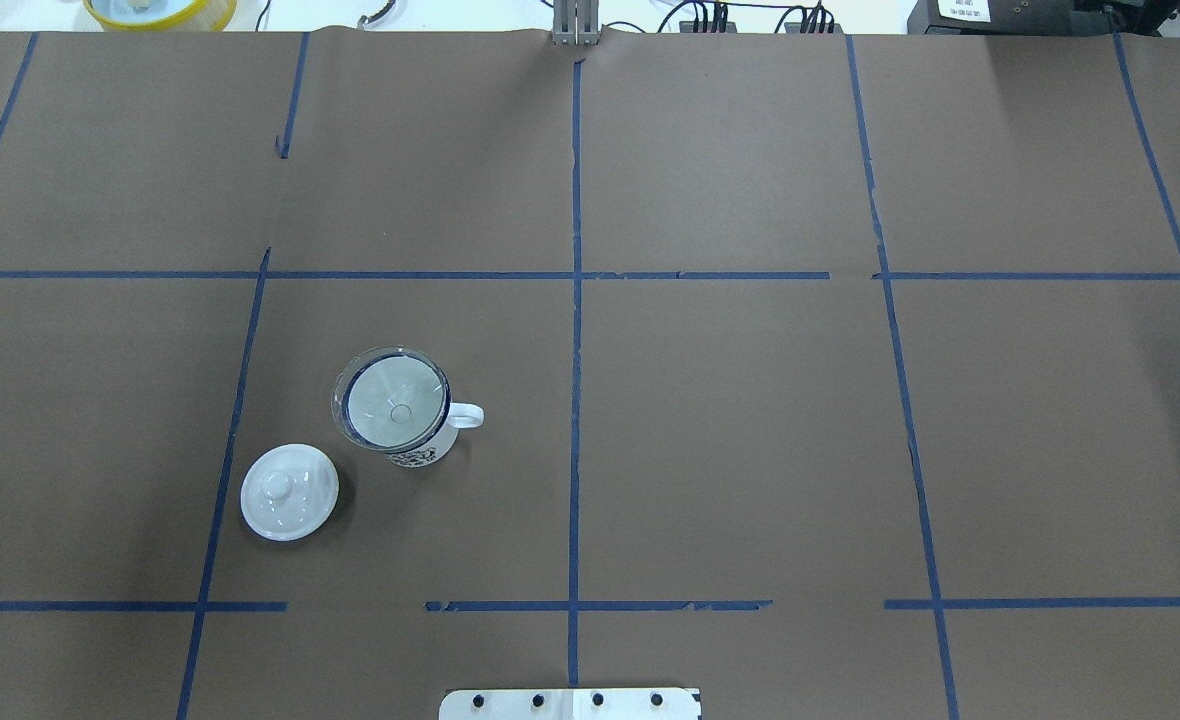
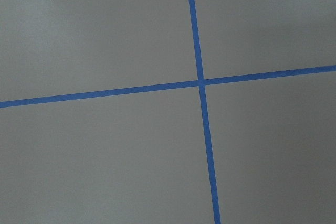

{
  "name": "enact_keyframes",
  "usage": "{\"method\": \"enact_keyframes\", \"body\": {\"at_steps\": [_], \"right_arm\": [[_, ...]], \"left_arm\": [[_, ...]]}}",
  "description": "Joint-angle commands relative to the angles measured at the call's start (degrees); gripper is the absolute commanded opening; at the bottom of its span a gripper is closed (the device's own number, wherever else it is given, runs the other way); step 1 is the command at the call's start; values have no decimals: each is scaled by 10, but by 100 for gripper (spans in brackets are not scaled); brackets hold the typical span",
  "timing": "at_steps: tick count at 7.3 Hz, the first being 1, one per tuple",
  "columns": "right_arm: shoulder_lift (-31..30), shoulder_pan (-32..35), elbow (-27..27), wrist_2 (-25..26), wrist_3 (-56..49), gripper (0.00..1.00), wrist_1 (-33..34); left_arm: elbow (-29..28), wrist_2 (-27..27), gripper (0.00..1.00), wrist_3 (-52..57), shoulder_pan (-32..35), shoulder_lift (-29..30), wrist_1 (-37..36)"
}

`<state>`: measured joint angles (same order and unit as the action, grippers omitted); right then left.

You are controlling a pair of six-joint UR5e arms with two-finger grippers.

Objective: Place funnel on cup

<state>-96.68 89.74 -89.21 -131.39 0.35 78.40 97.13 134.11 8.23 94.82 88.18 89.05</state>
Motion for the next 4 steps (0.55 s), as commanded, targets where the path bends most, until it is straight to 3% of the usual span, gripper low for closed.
{"method": "enact_keyframes", "body": {"at_steps": [1,4], "right_arm": [[0,0,0,1,0,100,0],[0,0,0,0,0,100,0]], "left_arm": [[-11,-3,100,1,-7,0,16],[-26,-3,100,2,-34,0,10]]}}
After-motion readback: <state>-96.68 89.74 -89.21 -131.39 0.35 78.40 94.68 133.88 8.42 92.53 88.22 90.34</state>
